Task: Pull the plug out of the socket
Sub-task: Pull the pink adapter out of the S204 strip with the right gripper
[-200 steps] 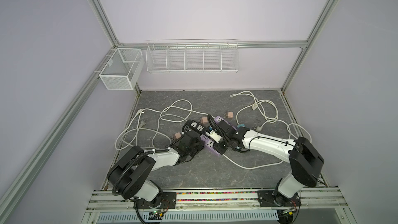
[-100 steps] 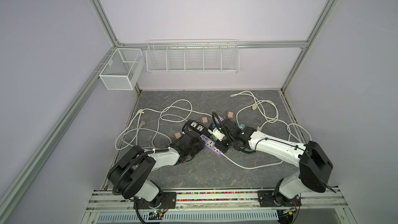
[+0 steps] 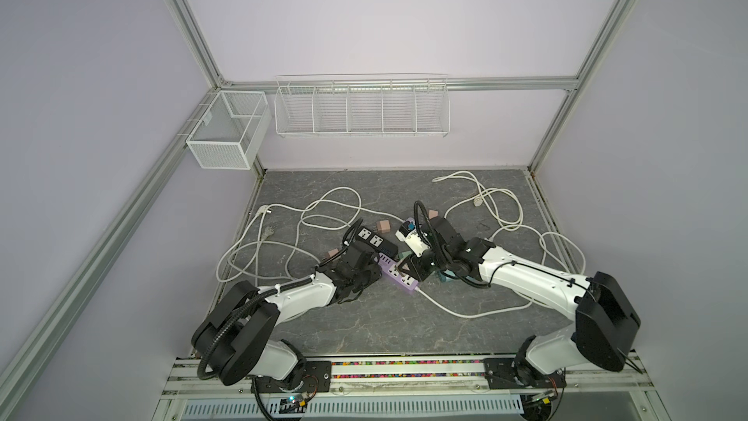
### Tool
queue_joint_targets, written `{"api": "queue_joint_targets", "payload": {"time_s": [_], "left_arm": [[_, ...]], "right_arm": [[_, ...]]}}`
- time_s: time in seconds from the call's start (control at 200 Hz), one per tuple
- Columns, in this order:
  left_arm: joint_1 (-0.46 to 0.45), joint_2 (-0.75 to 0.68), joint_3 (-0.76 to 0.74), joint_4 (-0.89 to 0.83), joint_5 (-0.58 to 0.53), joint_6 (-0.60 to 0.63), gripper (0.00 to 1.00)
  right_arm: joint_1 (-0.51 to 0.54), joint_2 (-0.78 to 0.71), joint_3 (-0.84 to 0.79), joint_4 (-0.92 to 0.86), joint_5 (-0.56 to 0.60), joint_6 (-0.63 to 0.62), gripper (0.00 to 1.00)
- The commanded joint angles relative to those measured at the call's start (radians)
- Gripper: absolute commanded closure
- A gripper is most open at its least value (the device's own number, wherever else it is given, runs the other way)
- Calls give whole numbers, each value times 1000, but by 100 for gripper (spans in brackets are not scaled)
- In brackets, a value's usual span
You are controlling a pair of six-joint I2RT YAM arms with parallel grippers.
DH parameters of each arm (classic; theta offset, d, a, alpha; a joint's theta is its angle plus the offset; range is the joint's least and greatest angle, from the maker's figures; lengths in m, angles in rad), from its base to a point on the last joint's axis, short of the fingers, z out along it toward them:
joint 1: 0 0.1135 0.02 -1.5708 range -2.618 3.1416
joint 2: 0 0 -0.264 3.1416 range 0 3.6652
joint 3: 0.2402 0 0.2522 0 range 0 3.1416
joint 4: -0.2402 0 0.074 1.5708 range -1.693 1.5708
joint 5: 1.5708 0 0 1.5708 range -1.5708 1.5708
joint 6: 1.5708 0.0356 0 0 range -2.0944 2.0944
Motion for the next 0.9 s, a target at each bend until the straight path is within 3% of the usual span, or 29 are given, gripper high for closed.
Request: {"api": "queue_joint_targets", "payload": {"time_s": [0.0,0.395,0.895], "left_arm": [[5,-80,39,-110,-90,58,63],[99,-387,41,-291,-212,222,54],[133,-523,35,-408,-254,316,49]], "right_arm": [[-6,11,-28,146,-83,106,78],[68,115,-38,324,-40,289,77],[144,336,1,517,-3,409,75]]}}
